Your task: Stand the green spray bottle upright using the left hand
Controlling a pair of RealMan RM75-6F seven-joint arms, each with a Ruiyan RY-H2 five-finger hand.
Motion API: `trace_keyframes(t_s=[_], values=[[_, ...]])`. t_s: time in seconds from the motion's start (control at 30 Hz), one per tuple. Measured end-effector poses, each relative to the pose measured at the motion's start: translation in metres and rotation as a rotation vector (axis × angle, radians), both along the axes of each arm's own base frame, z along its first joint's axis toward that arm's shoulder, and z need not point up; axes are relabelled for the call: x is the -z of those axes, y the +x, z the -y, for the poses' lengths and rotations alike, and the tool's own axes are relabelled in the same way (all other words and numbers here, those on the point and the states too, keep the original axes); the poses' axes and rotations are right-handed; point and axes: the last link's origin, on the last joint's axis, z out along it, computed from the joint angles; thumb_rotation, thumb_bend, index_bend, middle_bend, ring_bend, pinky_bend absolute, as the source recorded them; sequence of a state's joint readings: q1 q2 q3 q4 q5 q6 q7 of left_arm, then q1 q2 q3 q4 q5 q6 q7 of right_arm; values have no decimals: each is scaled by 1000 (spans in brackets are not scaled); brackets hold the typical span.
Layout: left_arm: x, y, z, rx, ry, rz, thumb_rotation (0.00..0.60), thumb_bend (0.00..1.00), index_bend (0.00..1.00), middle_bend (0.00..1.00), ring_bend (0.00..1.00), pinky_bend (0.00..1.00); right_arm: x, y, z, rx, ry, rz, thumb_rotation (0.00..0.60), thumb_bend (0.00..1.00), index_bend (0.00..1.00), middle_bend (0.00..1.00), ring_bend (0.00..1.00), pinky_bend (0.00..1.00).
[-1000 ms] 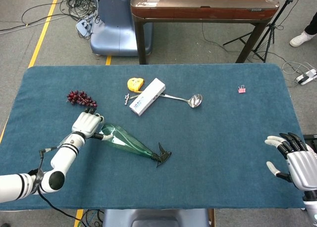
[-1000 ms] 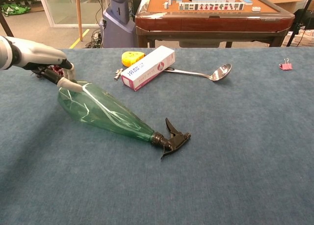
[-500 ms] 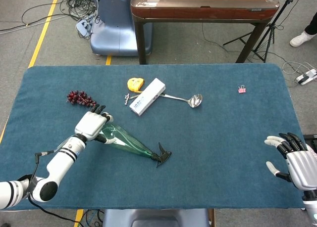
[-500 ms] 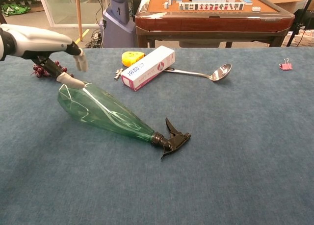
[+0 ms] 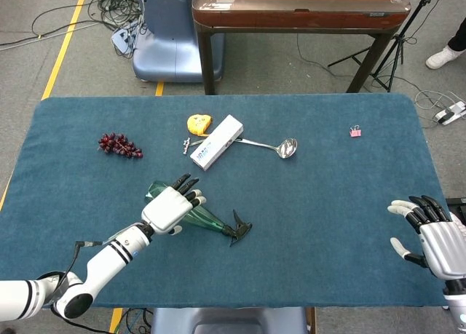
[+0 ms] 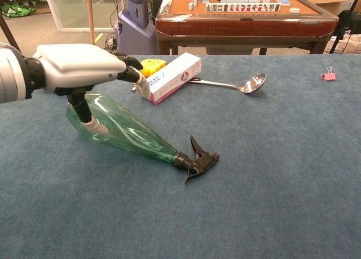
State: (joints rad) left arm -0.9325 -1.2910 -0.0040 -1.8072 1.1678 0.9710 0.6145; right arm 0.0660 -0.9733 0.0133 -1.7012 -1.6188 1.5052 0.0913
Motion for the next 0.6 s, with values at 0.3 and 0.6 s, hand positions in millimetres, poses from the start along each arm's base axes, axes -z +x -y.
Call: trace_keyframes(t_s=[0.3,0.6], values=[[30,4,1,19,59,-147,600,85,232,218,0,0,-1,-1,-2,7,-1,-3,600,253,312,280,142,135],[51,15,-1,-33,51,-207,600,86,267,225,3,0,0,-1,0,7,3,-3,600,253,312,280,142,135]])
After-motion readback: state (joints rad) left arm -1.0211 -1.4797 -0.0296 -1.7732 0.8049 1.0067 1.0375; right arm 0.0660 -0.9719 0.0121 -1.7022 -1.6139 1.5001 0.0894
